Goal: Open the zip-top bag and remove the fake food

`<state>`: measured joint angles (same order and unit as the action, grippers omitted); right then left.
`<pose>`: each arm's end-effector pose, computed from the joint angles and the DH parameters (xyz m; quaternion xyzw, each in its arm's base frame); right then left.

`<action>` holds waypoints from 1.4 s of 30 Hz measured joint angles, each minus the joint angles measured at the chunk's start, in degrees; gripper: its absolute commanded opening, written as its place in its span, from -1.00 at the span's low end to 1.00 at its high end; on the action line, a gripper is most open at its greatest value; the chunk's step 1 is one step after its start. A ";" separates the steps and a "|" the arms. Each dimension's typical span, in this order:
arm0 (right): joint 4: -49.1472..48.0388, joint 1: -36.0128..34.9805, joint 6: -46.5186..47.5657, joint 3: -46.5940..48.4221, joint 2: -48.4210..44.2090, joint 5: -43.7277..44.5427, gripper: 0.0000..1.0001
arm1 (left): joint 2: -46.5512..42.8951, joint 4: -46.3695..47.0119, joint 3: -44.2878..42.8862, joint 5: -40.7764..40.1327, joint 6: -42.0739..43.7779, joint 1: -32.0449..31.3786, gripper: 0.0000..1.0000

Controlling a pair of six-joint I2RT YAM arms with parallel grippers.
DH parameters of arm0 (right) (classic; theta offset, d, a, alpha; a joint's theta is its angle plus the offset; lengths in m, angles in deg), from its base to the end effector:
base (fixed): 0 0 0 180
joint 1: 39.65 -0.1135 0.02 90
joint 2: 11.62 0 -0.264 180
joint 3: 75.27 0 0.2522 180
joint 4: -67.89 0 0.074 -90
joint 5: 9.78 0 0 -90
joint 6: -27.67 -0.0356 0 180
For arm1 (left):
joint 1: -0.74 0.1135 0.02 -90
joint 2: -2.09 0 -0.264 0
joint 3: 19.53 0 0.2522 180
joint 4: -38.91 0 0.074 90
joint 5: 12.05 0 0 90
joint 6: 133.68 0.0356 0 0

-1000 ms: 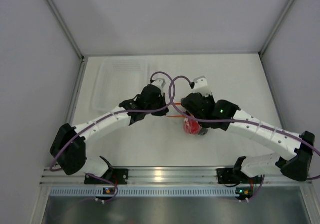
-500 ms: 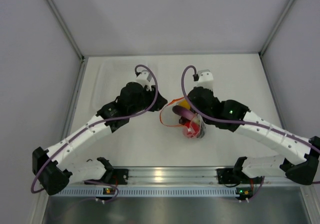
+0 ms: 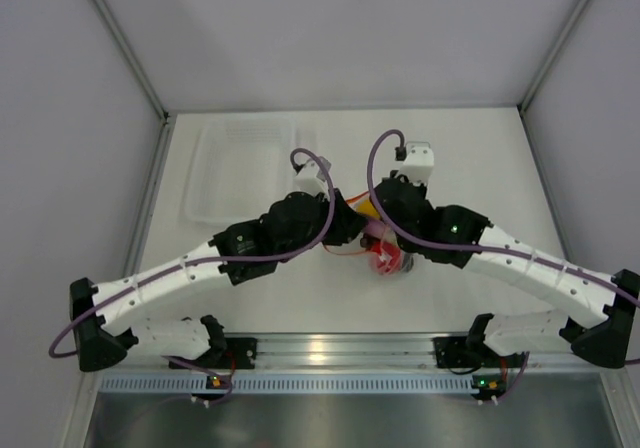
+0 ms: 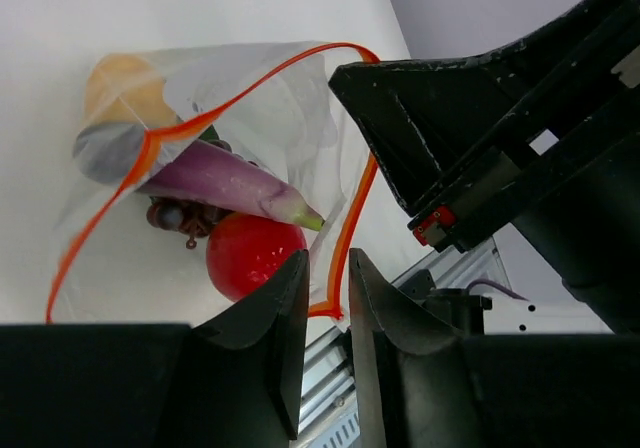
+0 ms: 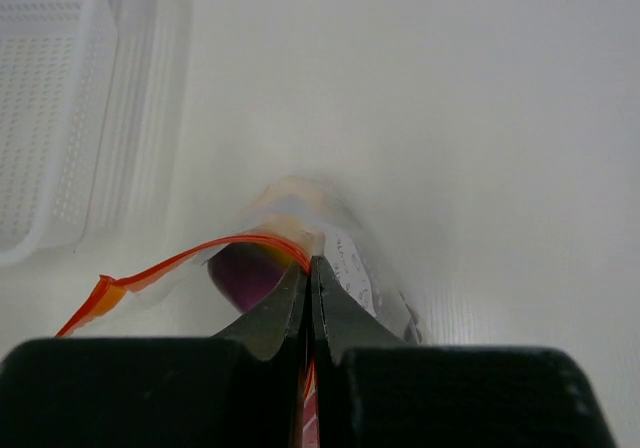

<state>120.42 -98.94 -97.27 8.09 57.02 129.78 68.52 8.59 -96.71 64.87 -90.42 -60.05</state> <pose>0.1481 0.1964 0.3639 0.0083 0.8359 0.0365 0.5476 0.1362 -0.2270 0.3661 0.0341 0.8136 -0.4071 0.4137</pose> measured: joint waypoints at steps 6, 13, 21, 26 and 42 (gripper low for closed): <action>-3.10 -0.33 -2.54 -4.04 -1.51 3.74 -1.00 | 5.14 0.07 -0.07 -8.46 -10.21 -2.14 -0.24; -5.95 -1.11 -4.85 -10.99 -8.55 6.64 -1.00 | 14.43 0.22 -0.63 -11.41 -17.90 -2.10 -0.04; -6.40 -1.36 -6.51 -15.47 -13.55 7.61 -1.00 | 23.78 0.48 -2.95 -10.64 -21.99 -2.05 0.29; -6.88 -1.36 -7.74 -19.30 -15.91 7.02 -1.00 | 27.96 2.08 -5.20 -8.92 -22.69 -1.79 0.36; -7.91 -1.36 -9.70 -26.86 -26.91 5.01 -1.00 | 37.20 5.55 -10.64 -5.29 -23.52 -1.66 -0.63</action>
<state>112.50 -100.30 -106.98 -18.77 30.11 134.79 105.72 14.14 -107.36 59.58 -113.94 -61.71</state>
